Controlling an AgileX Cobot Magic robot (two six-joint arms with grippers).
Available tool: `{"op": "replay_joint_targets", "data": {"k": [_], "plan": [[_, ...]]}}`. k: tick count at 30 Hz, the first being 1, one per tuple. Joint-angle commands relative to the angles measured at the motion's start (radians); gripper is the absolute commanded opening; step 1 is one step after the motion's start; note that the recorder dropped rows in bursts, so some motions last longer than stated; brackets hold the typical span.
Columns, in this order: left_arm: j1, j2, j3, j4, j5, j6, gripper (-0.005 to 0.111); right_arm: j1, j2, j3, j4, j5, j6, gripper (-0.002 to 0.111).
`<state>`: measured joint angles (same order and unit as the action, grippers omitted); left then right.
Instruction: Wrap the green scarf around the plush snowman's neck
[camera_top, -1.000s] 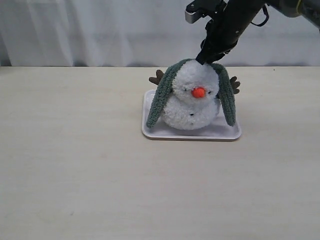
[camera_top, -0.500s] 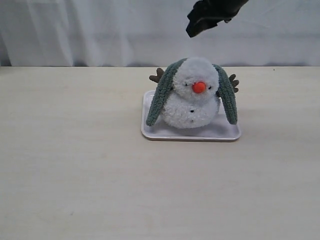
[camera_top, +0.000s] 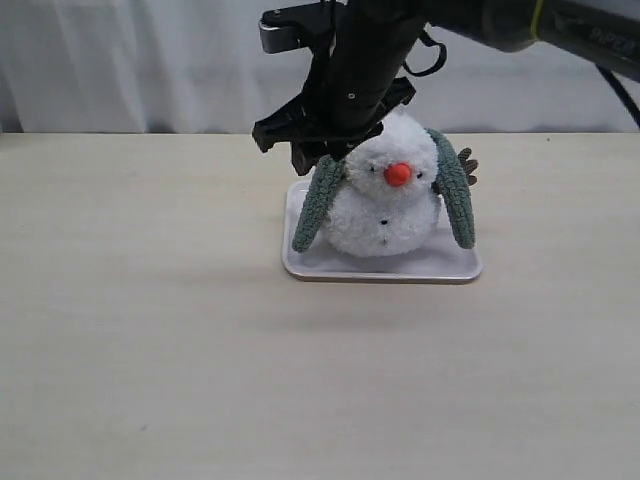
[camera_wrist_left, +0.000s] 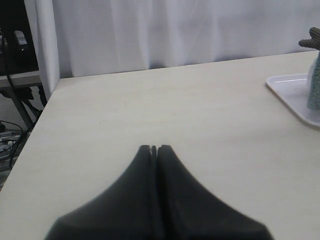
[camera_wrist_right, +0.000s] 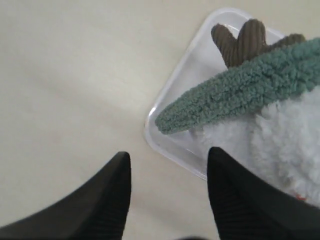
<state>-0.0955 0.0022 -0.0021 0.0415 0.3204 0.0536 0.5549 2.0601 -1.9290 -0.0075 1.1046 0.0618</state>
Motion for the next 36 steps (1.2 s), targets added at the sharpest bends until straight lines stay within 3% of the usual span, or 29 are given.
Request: {"op": "replay_joint_targets", "data": {"k": [1, 7, 16, 24, 36], "plan": [[0.001, -0.002, 0.002, -0.002, -0.012, -0.003, 0.000, 0.040, 0.050, 0.005, -0.122, -0.008, 0.195, 0.045], [0.001, -0.002, 0.002, -0.002, -0.012, -0.003, 0.000, 0.064, 0.088, 0.005, -0.154, -0.075, 0.305, 0.048], [0.001, -0.002, 0.002, -0.002, -0.012, -0.003, 0.000, 0.088, 0.124, 0.064, -0.354, -0.127, 0.503, 0.052], [0.001, -0.002, 0.002, -0.002, -0.012, -0.003, 0.000, 0.088, 0.125, 0.130, -0.447, -0.316, 0.651, 0.052], [0.001, -0.002, 0.002, -0.002, -0.012, -0.003, 0.000, 0.083, 0.125, 0.162, -0.567, -0.286, 0.767, 0.052]]}}
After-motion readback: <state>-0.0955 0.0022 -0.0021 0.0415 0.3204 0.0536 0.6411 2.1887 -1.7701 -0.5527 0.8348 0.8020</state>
